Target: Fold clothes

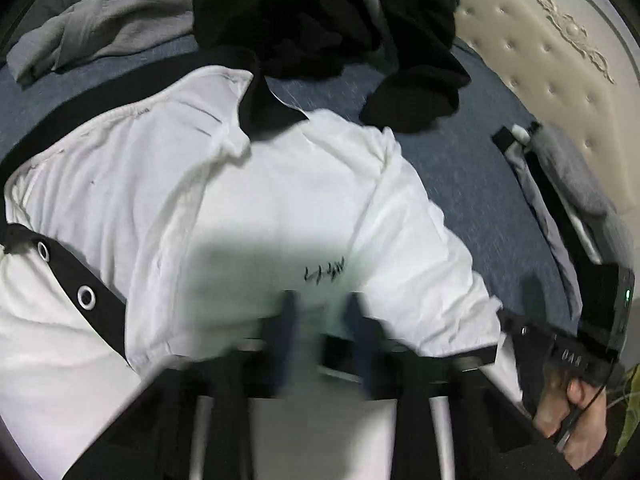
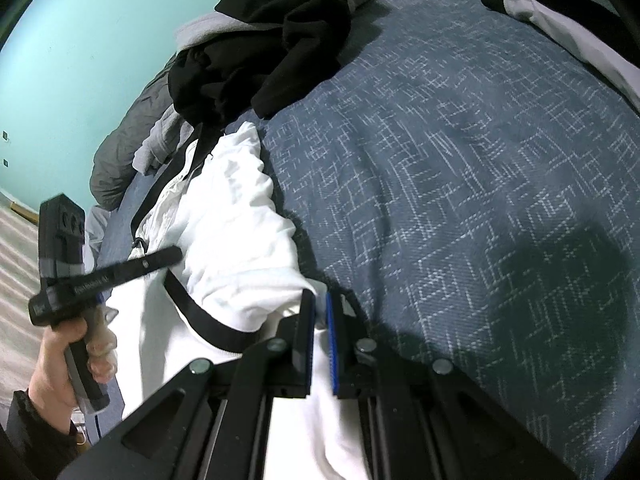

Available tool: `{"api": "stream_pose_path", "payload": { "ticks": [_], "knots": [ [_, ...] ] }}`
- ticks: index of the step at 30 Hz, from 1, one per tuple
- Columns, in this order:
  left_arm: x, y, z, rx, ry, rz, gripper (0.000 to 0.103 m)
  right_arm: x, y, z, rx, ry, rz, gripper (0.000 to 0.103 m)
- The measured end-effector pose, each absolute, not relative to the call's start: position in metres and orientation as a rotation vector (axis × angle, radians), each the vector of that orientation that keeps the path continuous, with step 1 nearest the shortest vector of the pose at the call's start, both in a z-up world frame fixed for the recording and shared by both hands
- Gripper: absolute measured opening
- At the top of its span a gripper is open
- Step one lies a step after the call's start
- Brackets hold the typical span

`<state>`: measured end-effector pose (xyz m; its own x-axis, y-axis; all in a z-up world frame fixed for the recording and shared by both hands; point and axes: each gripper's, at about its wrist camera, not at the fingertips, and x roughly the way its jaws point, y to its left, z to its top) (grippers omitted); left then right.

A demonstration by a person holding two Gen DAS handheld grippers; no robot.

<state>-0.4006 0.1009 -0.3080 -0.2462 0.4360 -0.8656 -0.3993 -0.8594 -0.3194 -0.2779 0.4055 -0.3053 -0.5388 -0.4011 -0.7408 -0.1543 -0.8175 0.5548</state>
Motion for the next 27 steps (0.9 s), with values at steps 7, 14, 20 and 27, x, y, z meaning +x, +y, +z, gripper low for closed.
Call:
{"api": "stream_pose_path", "payload": {
  "ticks": [7,14,20,27],
  "knots": [
    [-0.400,0.096,-0.304,-1.490,-0.018,2.160,0.002,-0.279,0.406,-0.306,1.446,-0.847,-2.486,0.005],
    [-0.388,0.085,-0.292,-1.470,-0.023,2.212,0.038,-0.279,0.409,-0.291,1.424,-0.850,-2.517,0.012],
    [-0.366,0.047,-0.273,-1.425,-0.067,2.326,0.041,-0.273,0.411,-0.264,1.336,-0.805,-2.659,0.031],
    [-0.329,-0.069,-0.252,-1.438,-0.256,2.524,0.045,-0.272,0.413,-0.264,1.312,-0.886,-2.650,0.031]
  ]
}}
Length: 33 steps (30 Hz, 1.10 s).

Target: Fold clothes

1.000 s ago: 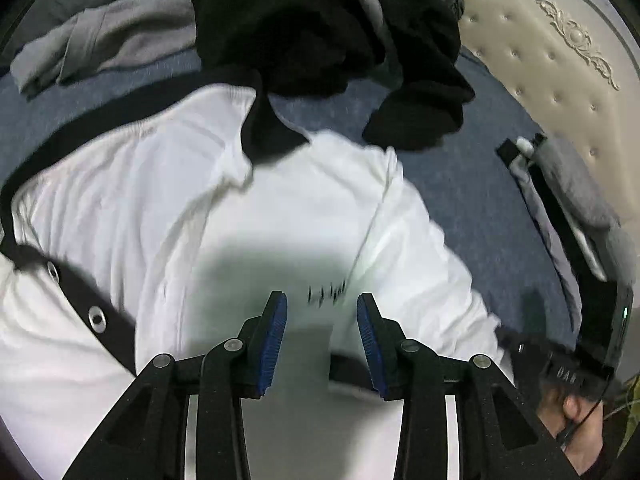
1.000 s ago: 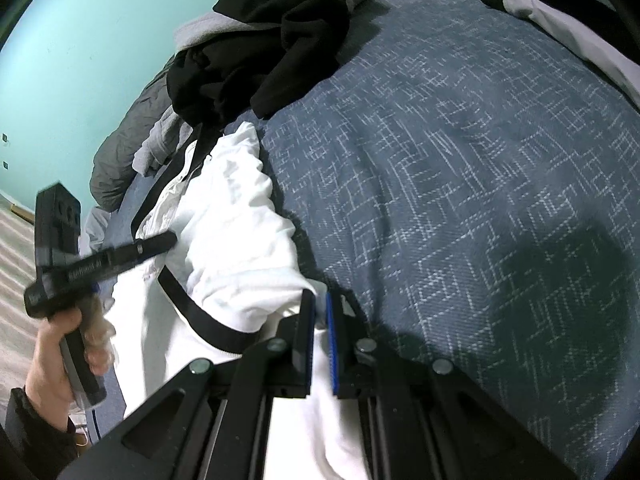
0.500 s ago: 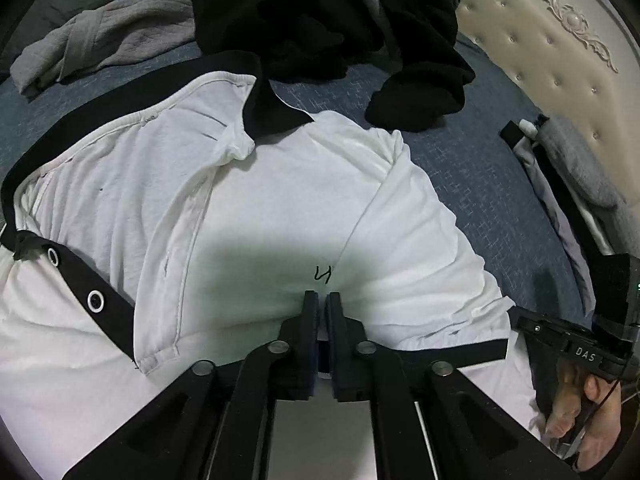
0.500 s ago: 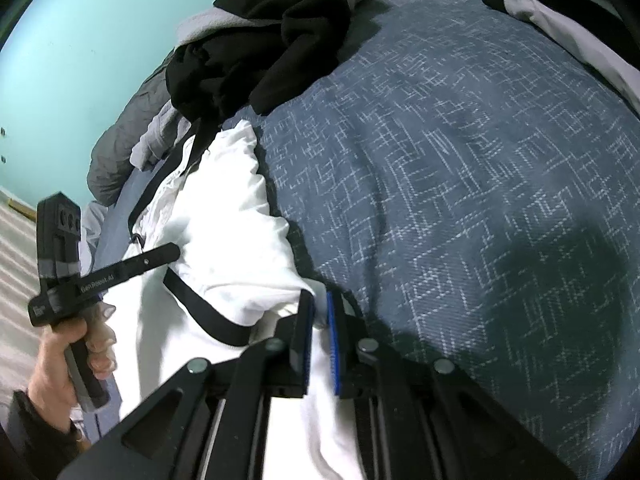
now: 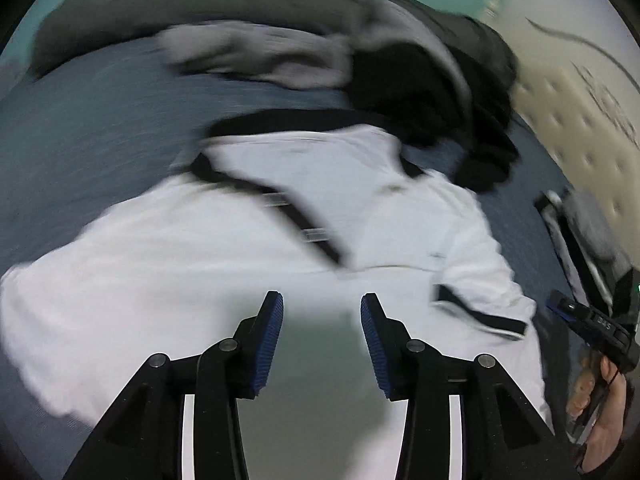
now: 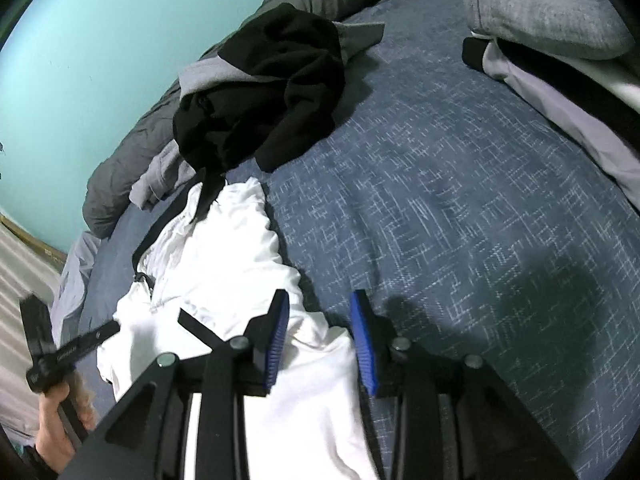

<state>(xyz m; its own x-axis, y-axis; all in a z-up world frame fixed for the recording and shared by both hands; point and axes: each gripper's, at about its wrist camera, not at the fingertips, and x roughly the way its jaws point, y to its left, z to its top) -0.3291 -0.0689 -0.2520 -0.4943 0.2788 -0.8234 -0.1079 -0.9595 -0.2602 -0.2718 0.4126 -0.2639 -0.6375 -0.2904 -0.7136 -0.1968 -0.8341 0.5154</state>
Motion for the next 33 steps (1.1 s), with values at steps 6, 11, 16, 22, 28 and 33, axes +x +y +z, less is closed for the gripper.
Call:
{"api": "stream_pose_path", "payload": {
  "ticks": [6,11,16,22,28,33],
  "knots": [
    [-0.288,-0.178,-0.245,-1.481,-0.474,2.708,0.050,-0.274,0.397,-0.257,1.259,-0.883,-2.618,0.031],
    [-0.264,-0.252,-0.249,-1.499,-0.654,2.854,0.052,-0.275,0.382,-0.257,1.253,-0.850,-2.586,0.031],
    [-0.263,-0.290,-0.269,-1.544,-0.826,2.855,0.052,-0.275,0.376,-0.258,1.252,-0.831,-2.580,0.031],
    [-0.272,-0.296,-0.289,-1.569,-0.874,2.819,0.052,-0.276,0.377,-0.263,1.265,-0.847,-2.569,0.031],
    [-0.281,-0.282,-0.288,-1.559,-0.786,2.821,0.032,-0.276,0.381,-0.265,1.267,-0.867,-2.565,0.031],
    [-0.291,-0.267,-0.279,-1.574,-0.685,2.854,0.015,-0.275,0.383,-0.265,1.265,-0.880,-2.562,0.031]
  ]
}}
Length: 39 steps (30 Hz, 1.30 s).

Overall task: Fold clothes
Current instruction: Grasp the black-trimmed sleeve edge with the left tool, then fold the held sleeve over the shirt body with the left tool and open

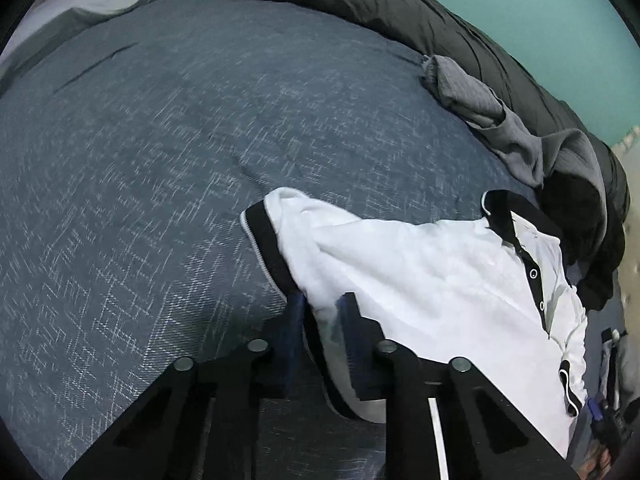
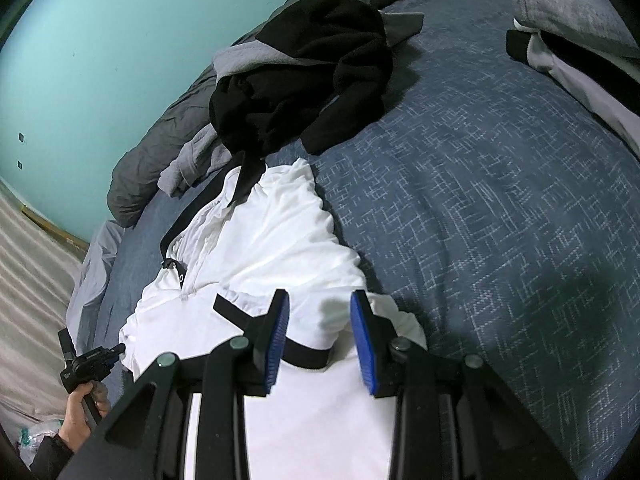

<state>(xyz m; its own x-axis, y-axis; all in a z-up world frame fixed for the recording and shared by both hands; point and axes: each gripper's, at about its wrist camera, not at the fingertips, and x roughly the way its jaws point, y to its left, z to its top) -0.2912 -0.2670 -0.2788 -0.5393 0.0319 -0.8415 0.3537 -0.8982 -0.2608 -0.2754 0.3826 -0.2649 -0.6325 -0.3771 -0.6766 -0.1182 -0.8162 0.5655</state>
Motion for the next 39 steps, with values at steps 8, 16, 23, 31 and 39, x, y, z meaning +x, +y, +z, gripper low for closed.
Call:
{"api": "stream_pose_path", "payload": {
  "ticks": [8,16,23,31,39],
  "knots": [
    [-0.305,-0.224,-0.249,1.353,0.336,-2.630,0.002,-0.275,0.383,-0.265,1.260,-0.889,-2.555,0.031],
    [-0.307,-0.250,-0.258,1.314,0.473,-2.480,0.030,-0.275,0.386,-0.265,1.249,-0.917,-2.543,0.031],
    [-0.305,-0.280,-0.279,1.327,0.550,-2.417,0.057,-0.275,0.387,-0.265,1.245,-0.930,-2.533,0.031],
    [-0.311,-0.266,-0.282,1.365,0.482,-2.480,0.009,-0.275,0.387,-0.268,1.249,-0.944,-2.521,0.031],
    [-0.319,-0.216,-0.254,1.336,0.179,-2.601,0.004,-0.275,0.389,-0.269,1.246,-0.957,-2.520,0.031]
  ]
}}
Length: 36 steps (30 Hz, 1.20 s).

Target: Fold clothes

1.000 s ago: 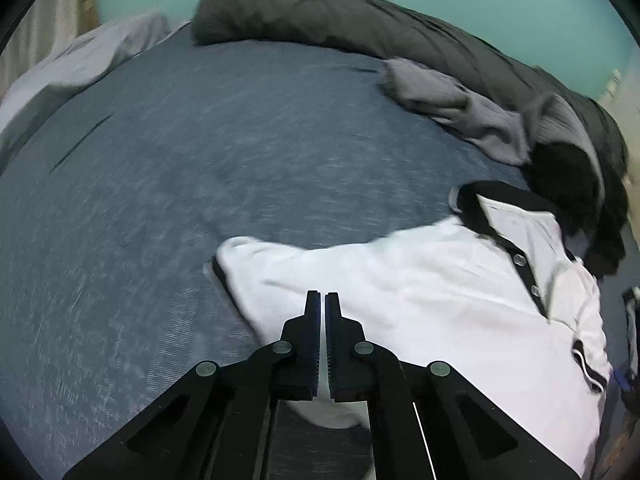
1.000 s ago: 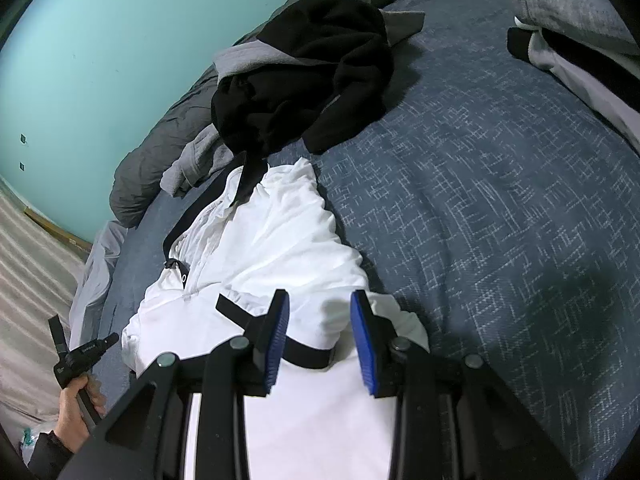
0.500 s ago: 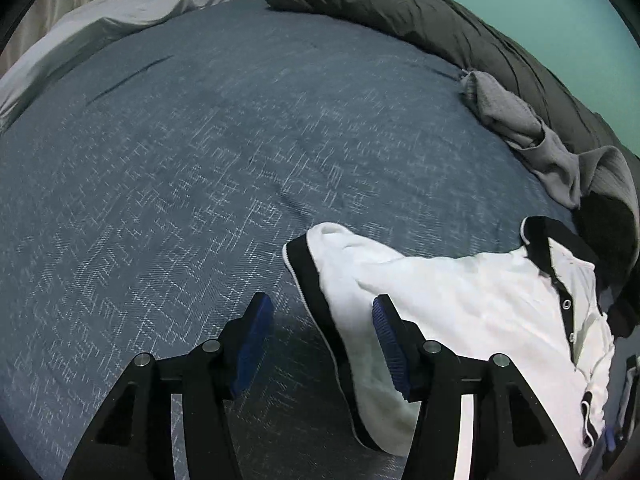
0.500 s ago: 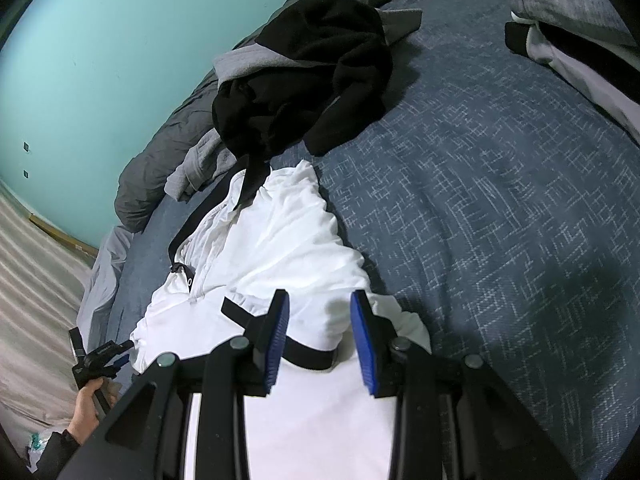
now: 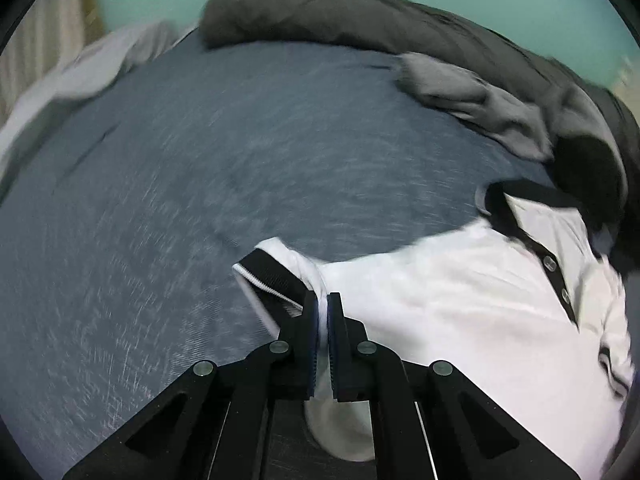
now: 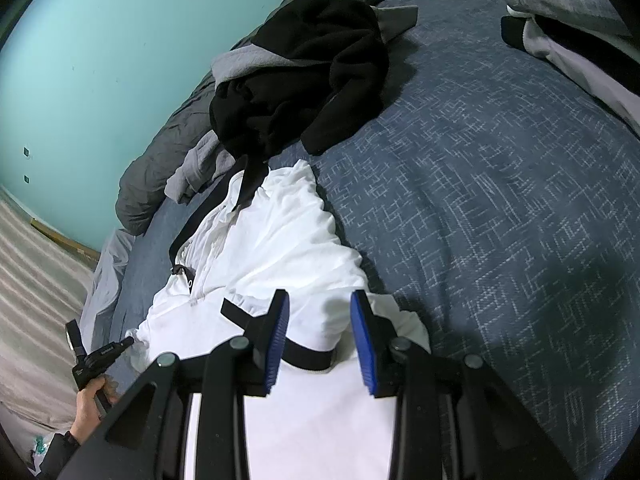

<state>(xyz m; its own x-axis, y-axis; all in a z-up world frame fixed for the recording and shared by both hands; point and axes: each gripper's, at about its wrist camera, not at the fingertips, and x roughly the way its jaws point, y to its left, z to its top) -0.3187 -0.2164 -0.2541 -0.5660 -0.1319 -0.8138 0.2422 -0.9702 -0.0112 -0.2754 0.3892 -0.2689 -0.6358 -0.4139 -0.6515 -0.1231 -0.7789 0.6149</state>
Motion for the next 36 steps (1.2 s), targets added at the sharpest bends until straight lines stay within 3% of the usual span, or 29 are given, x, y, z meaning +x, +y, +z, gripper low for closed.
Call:
{"api": "stream_pose_path", "payload": {
  "ticks": [8,10,11,12,15,20,27,36],
  "knots": [
    [-0.332,-0.122,-0.243,1.437,-0.031,-2.725,0.005,-0.275,0.389,-0.268,1.240,-0.960,-2.516,0.031],
    [-0.336,-0.101,-0.247,1.493,-0.077,-2.728,0.011,-0.275,0.389,-0.268,1.243,-0.962,-2.513,0.031],
    [-0.333,-0.091,-0.246,1.502,-0.102,-2.747,0.024,-0.275,0.389,-0.269,1.243,-0.965,-2.511,0.031],
    [-0.331,-0.085,-0.244,1.501,-0.122,-2.762,0.044,-0.275,0.389,-0.269,1.244,-0.968,-2.509,0.031],
    [-0.324,-0.078,-0.233,1.495,-0.111,-2.811,0.058,-0.274,0.390,-0.268,1.239,-0.977,-2.506,0.031],
    [-0.302,-0.113,-0.210,1.404,0.003,-2.817,0.058,-0.274,0.392,-0.267,1.231,-0.995,-2.503,0.031],
    [-0.283,-0.186,-0.234,1.347,0.137,-2.671,0.058,-0.275,0.382,-0.263,1.227,-0.954,-2.509,0.031],
    [-0.250,-0.219,-0.274,1.296,0.340,-2.692,0.058,-0.269,0.310,-0.251,1.217,-0.686,-2.454,0.031]
  ]
}}
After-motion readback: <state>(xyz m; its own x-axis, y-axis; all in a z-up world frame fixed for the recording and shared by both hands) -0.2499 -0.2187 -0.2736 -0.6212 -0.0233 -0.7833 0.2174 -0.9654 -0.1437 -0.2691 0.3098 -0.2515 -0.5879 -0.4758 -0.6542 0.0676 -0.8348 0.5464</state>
